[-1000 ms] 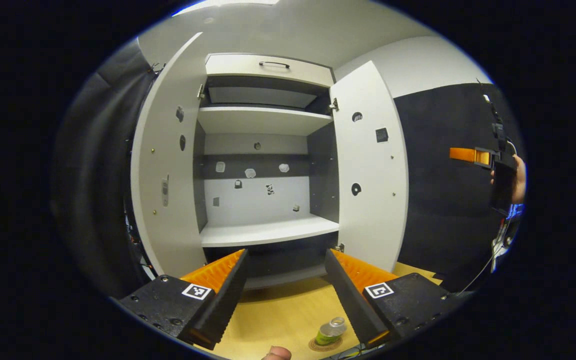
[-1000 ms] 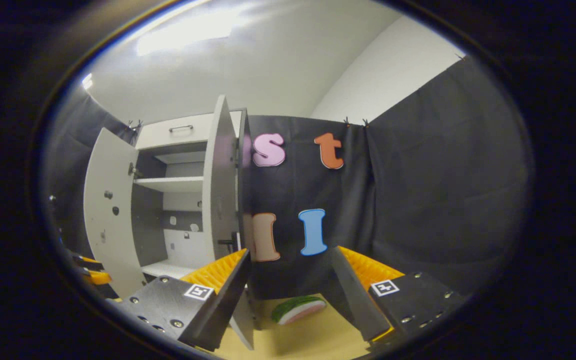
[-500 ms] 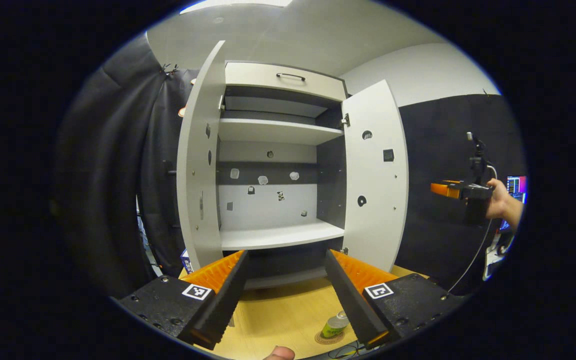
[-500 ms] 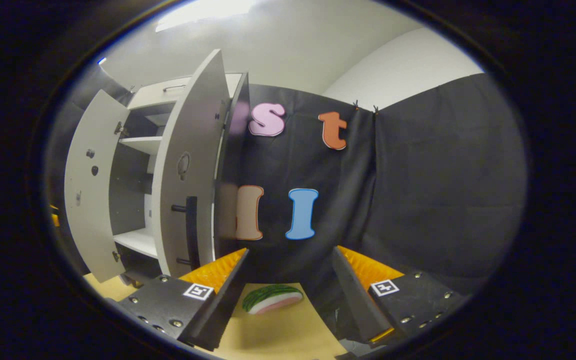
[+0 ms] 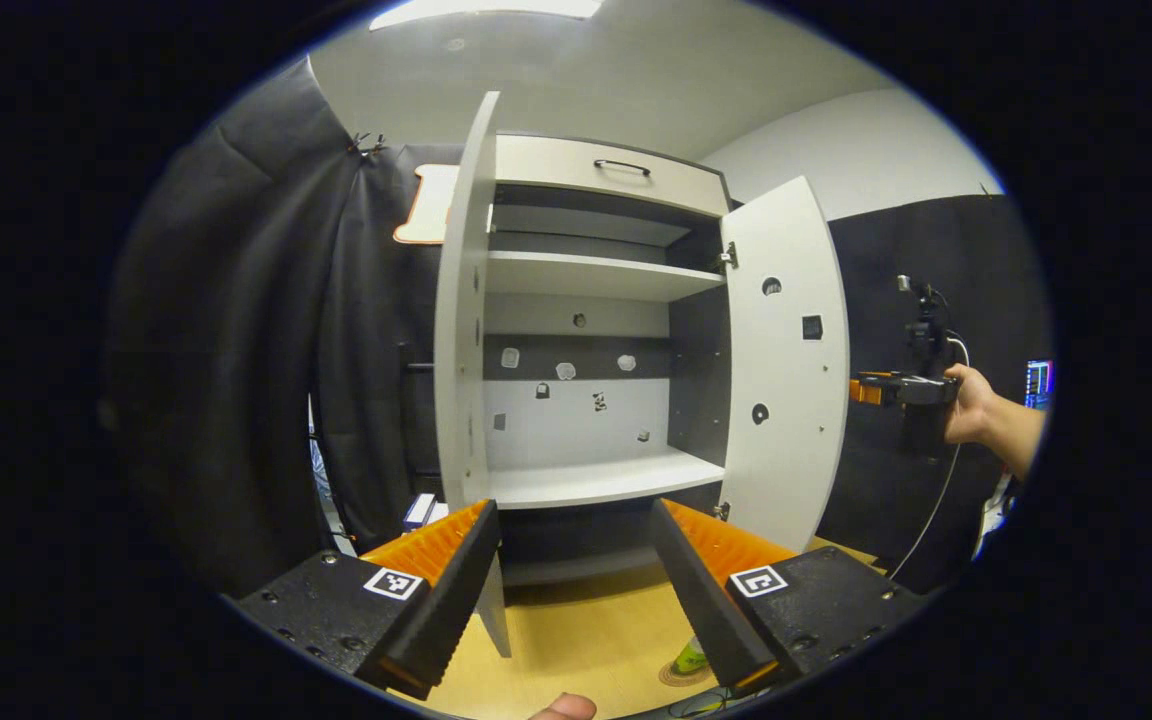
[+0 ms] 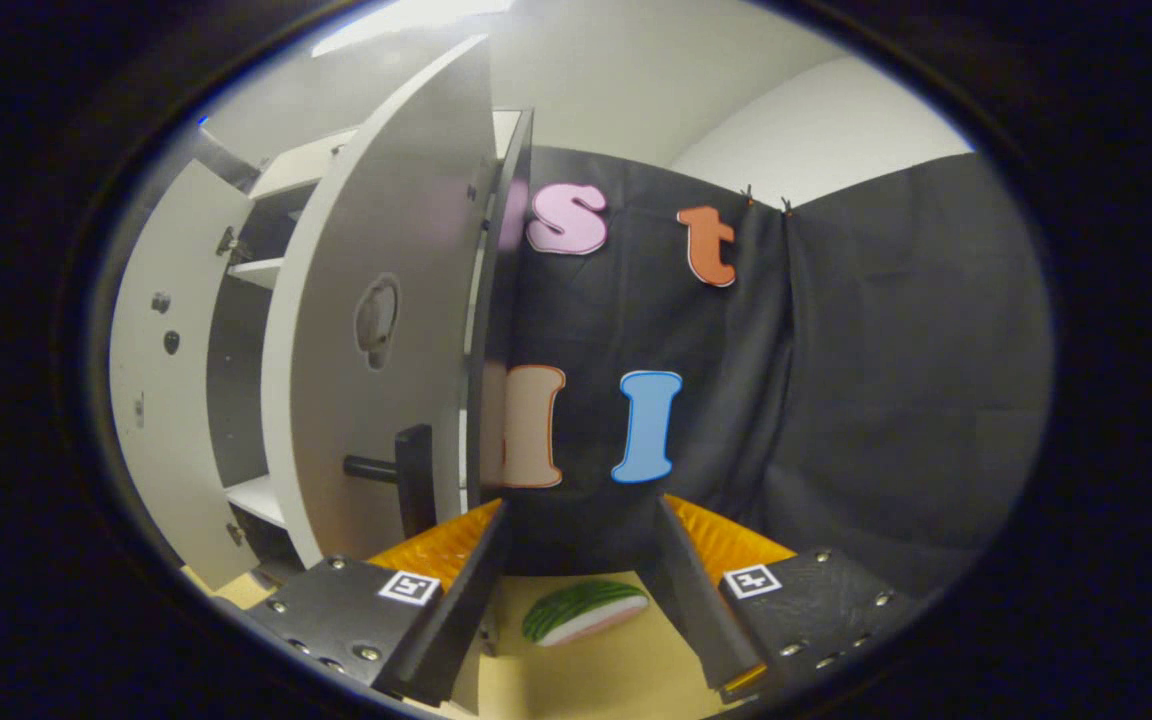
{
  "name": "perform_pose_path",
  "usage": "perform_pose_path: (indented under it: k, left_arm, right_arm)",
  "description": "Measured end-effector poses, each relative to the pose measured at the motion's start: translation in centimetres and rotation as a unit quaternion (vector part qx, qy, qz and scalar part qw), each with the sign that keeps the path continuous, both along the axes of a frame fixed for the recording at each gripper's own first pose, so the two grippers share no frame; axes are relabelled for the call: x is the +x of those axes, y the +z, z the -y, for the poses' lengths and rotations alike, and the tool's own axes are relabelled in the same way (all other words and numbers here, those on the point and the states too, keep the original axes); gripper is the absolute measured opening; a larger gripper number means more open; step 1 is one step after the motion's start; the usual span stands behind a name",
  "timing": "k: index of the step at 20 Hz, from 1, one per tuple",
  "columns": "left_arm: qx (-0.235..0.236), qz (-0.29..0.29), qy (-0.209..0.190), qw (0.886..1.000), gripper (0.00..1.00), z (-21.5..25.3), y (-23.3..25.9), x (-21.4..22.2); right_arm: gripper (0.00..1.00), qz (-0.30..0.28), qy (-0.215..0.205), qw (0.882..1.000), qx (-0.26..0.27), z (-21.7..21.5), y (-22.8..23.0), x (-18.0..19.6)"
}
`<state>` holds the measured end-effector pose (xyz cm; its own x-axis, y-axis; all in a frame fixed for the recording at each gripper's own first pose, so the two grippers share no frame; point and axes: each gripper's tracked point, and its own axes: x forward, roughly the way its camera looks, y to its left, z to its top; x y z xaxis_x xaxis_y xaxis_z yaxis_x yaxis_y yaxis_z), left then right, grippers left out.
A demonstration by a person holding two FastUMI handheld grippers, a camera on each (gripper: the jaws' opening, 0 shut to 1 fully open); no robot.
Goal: Grasp the bottle in the cabinet with the left hand and place it on the coaster, then close the right door with the right hand and the left door with the left hand.
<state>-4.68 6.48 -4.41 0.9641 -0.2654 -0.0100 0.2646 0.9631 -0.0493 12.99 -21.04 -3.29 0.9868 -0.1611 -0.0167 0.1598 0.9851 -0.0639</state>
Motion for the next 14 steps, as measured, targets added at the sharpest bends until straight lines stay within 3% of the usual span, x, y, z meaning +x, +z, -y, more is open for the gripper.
perform_pose_path:
  k: [4,5,6,13,14]
  left_arm:
    - [-0.016,-0.015,0.011,1.0,0.97,-1.5,0.2,-0.2]
    - [-0.023,-0.012,0.014,1.0,0.94,-1.5,0.9,-0.3]
    - [-0.03,-0.01,0.01,0.999,0.96,-1.1,1.3,-0.5]
    - [-0.023,0.005,-0.018,1.0,0.93,1.6,2.1,-0.4]
    - [-0.018,0.005,-0.019,1.0,0.96,1.9,1.9,-0.3]
  right_arm:
    - [0.84,-0.022,-0.009,0.999,0.032,0.1,-1.0,0.1]
    - [0.88,-0.027,-0.004,0.999,0.029,-0.2,-0.9,0.1]
    - [0.88,-0.029,0.0,0.999,0.028,-0.5,-0.8,0.0]
    - [0.88,-0.038,0.053,0.996,0.052,-5.5,-1.4,0.2]
    - [0.88,-0.036,0.063,0.996,0.051,-6.6,-1.4,0.4]
